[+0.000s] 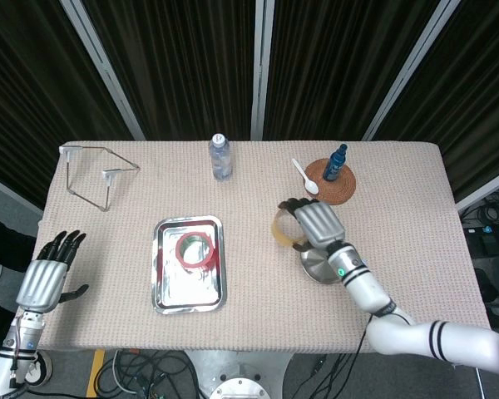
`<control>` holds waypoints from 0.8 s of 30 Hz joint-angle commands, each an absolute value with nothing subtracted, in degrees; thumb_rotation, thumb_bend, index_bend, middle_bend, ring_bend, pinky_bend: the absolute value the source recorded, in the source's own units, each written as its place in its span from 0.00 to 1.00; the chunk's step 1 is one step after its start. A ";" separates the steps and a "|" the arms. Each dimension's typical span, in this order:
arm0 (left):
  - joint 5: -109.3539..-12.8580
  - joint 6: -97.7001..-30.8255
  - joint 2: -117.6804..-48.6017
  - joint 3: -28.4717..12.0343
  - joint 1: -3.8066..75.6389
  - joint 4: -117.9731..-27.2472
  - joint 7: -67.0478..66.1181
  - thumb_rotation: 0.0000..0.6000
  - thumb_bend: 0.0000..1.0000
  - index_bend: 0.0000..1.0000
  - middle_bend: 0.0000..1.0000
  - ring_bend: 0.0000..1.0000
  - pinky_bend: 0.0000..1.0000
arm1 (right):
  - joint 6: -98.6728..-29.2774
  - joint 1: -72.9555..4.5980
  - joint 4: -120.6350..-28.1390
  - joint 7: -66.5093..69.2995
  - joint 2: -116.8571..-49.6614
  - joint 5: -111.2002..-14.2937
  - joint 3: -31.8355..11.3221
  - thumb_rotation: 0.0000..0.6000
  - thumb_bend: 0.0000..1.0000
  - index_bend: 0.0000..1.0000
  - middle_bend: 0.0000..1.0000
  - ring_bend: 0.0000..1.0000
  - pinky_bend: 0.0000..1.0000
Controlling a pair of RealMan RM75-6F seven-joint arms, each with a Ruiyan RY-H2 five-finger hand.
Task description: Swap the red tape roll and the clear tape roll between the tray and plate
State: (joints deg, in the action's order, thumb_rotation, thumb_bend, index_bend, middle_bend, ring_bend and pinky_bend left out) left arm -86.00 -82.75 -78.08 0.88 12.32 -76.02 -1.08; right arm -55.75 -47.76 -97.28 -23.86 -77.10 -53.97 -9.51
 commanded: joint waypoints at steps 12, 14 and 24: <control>-86.69 -82.11 -77.45 0.49 11.96 -77.51 -1.12 1.00 0.10 0.04 0.04 0.01 0.17 | -58.15 -39.69 -95.98 -19.89 -76.85 -59.15 -2.99 1.00 0.20 0.24 0.31 0.29 0.31; -86.73 -82.00 -77.38 0.53 11.85 -77.50 -0.88 1.00 0.10 0.04 0.04 0.01 0.17 | -58.11 -39.56 -95.63 -20.43 -77.20 -59.01 -2.96 1.00 0.18 0.22 0.29 0.26 0.29; -87.27 -81.95 -77.01 0.36 11.51 -78.50 -0.64 1.00 0.10 0.04 0.04 0.01 0.17 | -57.37 -38.20 -99.36 -22.53 -74.39 -58.13 -1.80 1.00 0.05 0.02 0.12 0.06 0.07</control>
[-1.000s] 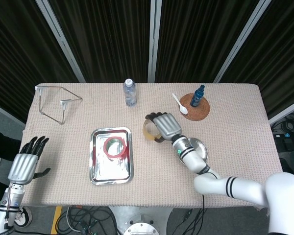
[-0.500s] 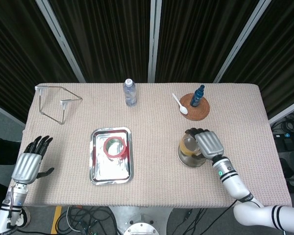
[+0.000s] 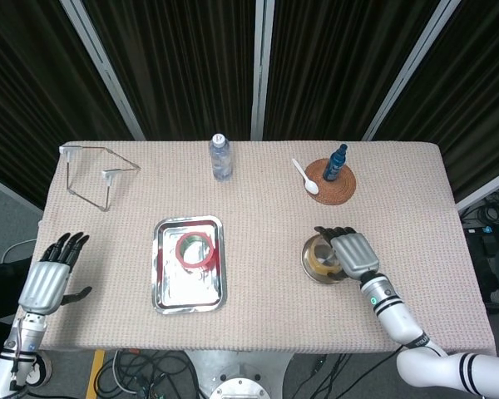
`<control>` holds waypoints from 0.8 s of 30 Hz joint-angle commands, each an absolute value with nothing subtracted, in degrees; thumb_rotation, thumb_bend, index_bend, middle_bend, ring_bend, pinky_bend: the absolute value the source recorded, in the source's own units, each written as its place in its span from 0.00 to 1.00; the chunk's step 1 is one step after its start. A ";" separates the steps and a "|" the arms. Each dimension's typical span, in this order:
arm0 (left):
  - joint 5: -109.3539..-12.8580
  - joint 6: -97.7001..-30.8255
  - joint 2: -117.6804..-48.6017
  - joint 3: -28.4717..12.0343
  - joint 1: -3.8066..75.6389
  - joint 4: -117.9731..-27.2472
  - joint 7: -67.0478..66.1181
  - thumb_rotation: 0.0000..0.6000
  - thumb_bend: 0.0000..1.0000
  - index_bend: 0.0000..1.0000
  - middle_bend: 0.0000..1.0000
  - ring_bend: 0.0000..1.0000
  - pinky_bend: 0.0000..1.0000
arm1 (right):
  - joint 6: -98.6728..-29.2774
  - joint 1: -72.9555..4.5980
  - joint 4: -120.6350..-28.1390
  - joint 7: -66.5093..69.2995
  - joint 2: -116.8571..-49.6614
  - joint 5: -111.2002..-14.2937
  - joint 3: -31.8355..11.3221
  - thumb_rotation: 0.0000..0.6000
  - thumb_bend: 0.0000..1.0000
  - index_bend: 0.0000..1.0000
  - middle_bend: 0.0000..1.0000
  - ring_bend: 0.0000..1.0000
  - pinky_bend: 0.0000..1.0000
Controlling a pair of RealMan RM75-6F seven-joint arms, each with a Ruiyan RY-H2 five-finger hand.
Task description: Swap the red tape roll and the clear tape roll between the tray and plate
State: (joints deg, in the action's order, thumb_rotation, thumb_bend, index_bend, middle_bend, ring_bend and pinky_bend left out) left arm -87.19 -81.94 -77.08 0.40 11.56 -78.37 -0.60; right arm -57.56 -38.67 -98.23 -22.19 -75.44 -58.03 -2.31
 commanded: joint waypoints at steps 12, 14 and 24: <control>-87.06 -83.57 -77.00 -0.16 10.07 -78.90 1.23 1.00 0.10 0.04 0.04 0.01 0.17 | -68.38 -30.52 -101.50 -18.14 -72.38 -67.14 -0.37 1.00 0.00 0.00 0.00 0.00 0.00; -87.69 -84.29 -76.68 0.34 9.51 -79.34 1.34 1.00 0.10 0.04 0.04 0.01 0.17 | -73.25 -27.12 -101.13 -18.39 -72.01 -69.43 1.25 1.00 0.00 0.00 0.00 0.00 0.00; -88.86 -88.22 -77.61 0.29 7.18 -78.09 -1.26 1.00 0.10 0.05 0.04 0.01 0.17 | -90.34 -11.31 -89.61 -10.26 -74.97 -77.08 6.16 1.00 0.00 0.00 0.00 0.00 0.00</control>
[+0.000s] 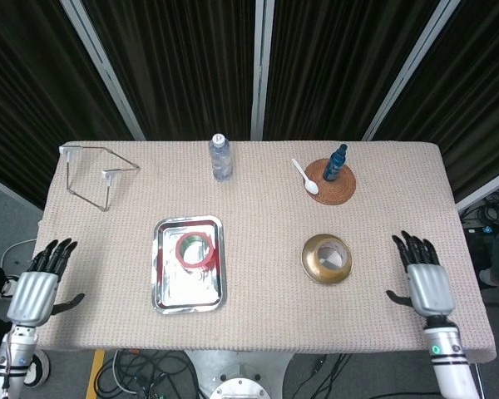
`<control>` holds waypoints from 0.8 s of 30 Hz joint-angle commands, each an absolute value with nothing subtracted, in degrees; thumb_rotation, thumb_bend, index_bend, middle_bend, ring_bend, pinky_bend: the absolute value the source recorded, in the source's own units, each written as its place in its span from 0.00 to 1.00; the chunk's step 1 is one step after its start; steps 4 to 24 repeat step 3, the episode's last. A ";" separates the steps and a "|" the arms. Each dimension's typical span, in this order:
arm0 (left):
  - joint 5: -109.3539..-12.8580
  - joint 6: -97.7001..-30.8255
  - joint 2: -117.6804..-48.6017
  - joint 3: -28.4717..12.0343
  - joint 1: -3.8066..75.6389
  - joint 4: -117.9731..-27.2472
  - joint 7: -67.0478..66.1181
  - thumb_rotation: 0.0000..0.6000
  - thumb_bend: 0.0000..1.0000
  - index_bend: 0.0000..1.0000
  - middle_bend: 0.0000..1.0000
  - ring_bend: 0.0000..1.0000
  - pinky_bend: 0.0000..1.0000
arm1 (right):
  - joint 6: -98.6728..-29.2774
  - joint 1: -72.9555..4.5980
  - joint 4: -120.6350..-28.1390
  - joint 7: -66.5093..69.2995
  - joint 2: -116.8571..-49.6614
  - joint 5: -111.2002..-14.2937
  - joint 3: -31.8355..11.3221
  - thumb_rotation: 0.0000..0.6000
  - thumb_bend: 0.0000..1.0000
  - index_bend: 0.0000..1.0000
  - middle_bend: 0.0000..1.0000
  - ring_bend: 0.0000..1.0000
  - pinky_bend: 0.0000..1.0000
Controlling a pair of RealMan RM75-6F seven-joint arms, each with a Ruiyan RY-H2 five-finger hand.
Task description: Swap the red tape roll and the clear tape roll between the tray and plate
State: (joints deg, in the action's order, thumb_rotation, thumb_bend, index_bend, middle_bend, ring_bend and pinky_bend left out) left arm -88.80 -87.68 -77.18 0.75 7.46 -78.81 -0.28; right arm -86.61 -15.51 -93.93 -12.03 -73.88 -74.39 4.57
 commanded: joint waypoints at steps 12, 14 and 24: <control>-88.59 -87.97 -77.95 -0.12 7.28 -77.65 -2.61 1.00 0.10 0.05 0.04 0.01 0.17 | -92.08 -9.43 -87.56 -10.75 -75.81 -78.04 5.85 1.00 0.00 0.00 0.00 0.00 0.00; -88.59 -87.97 -77.95 -0.12 7.28 -77.65 -2.61 1.00 0.10 0.05 0.04 0.01 0.17 | -92.08 -9.43 -87.56 -10.75 -75.81 -78.04 5.85 1.00 0.00 0.00 0.00 0.00 0.00; -88.59 -87.97 -77.95 -0.12 7.28 -77.65 -2.61 1.00 0.10 0.05 0.04 0.01 0.17 | -92.08 -9.43 -87.56 -10.75 -75.81 -78.04 5.85 1.00 0.00 0.00 0.00 0.00 0.00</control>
